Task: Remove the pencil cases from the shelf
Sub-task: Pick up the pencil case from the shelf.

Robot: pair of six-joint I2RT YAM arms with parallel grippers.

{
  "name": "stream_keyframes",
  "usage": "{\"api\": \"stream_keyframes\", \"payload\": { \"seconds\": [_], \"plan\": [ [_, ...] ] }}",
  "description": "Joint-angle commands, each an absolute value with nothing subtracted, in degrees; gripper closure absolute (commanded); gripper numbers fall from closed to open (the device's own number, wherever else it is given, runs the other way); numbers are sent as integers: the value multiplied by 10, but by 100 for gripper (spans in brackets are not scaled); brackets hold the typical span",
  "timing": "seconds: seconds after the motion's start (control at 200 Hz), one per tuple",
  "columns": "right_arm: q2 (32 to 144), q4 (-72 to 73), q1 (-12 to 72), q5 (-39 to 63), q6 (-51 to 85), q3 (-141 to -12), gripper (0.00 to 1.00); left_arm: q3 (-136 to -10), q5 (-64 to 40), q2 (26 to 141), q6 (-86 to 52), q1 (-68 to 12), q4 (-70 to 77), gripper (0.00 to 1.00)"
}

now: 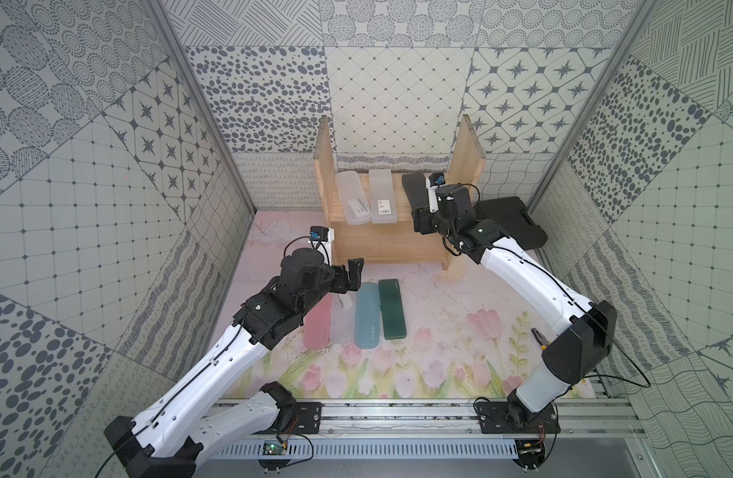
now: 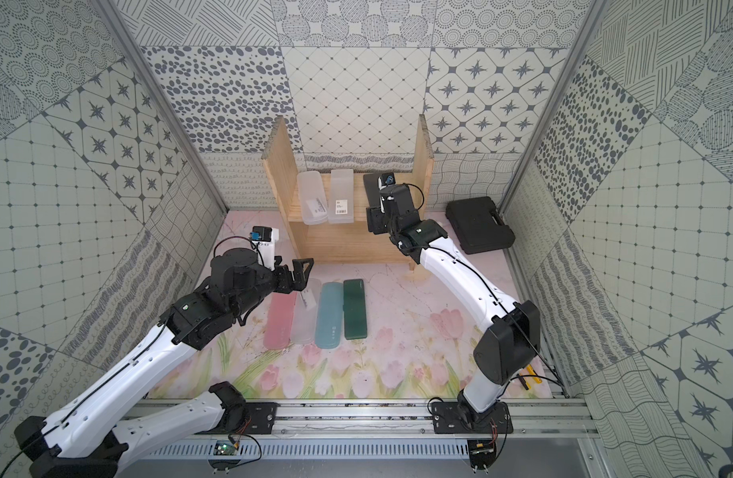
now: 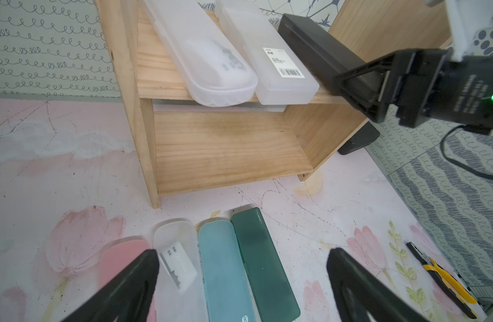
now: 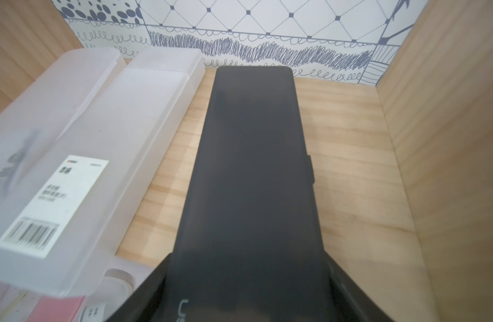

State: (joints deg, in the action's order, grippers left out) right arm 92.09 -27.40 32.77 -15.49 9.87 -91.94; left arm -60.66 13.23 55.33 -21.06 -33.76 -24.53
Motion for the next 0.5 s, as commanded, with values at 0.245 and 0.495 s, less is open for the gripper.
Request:
{"api": "stream_keyframes", "payload": {
  "seconds": [0.245,0.495],
  "plan": [
    [648,-254,366,-126,135,-701,29,-452,108,506,-254,-336,-139,1],
    [500,-293,410,-115,184,-546,29,-374,119,490,-250,-336,-92,1]
  ]
}}
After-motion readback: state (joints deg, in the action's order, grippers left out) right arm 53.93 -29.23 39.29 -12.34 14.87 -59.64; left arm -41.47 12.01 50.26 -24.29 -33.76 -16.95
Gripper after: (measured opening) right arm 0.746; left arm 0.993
